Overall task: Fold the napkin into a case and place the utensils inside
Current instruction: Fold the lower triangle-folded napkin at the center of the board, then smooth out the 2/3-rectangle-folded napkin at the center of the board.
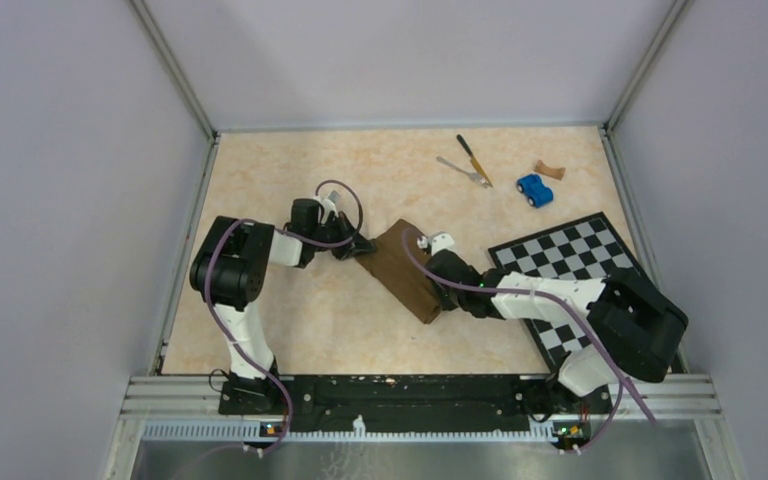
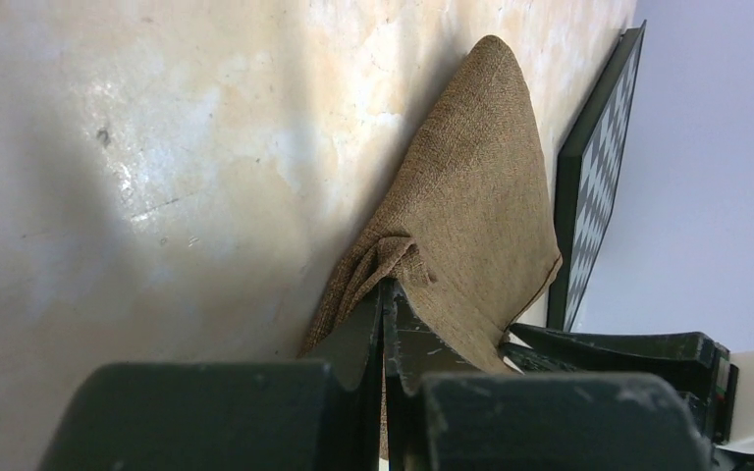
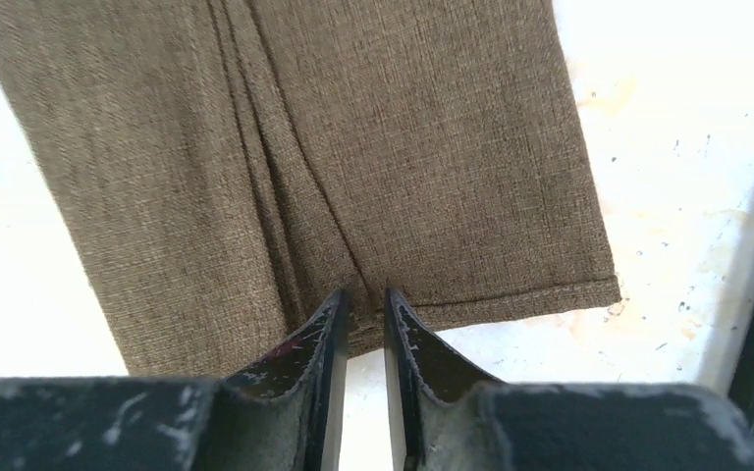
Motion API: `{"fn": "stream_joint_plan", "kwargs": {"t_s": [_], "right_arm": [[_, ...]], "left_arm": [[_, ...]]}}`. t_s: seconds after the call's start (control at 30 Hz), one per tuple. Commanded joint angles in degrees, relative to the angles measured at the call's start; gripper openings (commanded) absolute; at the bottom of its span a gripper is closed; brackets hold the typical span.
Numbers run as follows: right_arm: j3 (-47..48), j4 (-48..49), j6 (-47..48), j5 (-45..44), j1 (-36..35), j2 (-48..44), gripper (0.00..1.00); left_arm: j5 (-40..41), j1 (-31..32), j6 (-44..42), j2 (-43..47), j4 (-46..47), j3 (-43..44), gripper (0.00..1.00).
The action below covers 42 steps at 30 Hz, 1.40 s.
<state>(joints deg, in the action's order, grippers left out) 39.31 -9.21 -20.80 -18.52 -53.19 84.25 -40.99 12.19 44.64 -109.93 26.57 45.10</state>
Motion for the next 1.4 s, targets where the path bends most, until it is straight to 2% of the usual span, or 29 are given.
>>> {"fn": "stream_joint_plan", "kwargs": {"t_s": [0.0, 0.03, 0.1, 0.2, 0.33, 0.43, 0.53, 0.7, 0.97, 1.2, 1.37], "right_arm": [[5.43, -3.64, 0.67, 2.82, -0.11, -5.38, 0.27], [6.47, -1.84, 1.59, 7.06, 0.18, -6.47, 0.35], [9.57, 0.36, 1.66, 15.82, 1.95, -5.66, 0.44], [14.99, 4.85, 1.5, 32.36, 6.23, 1.2, 0.56], [25.28, 8.77, 2.78, 56.43, 7.66, 15.91, 0.6], [30.22, 15.01, -0.41, 63.76, 7.77, 23.82, 0.61], [33.53, 13.93, 0.04, 65.25, 8.51, 29.45, 0.59], [24.83, 19.93, -2.27, 67.41, 11.72, 29.88, 0.57], [9.38, 22.95, -2.68, 71.24, 16.36, 23.45, 0.56], [0.08, 24.14, -4.21, 74.13, 20.22, 15.04, 0.56], [-6.01, 28.65, -6.94, 74.5, 24.59, 12.72, 0.56]], "left_arm": [[4.27, -0.5, -3.77, -2.22, -4.05, 0.79, 0.0], [4.21, -0.5, -3.85, -2.26, -4.2, 0.86, 0.0], [4.12, -0.5, -3.88, -2.43, -4.48, 1.03, 0.0], [4.03, -0.5, -3.7, -2.85, -4.64, 1.45, 0.0], [4.15, -0.54, -3.88, -3.35, -5.6, 2.15, 0.0], [4.46, -0.63, -4.25, -3.45, -6.51, 2.55, 0.0], [4.52, -0.67, -4.5, -3.54, -7.11, 2.87, 0.0], [4.13, -0.79, -5.75, -4.22, -8.22, 3.72, 0.0], [2.47, -1.44, -6.66, -6.27, -8.44, 5.13, 0.0], [1.85, -2.57, -7.18, -7.04, -8.9, 5.69, 0.0], [1.73, -2.87, -7.33, -7.38, -8.95, 6.02, 0.0]]}}
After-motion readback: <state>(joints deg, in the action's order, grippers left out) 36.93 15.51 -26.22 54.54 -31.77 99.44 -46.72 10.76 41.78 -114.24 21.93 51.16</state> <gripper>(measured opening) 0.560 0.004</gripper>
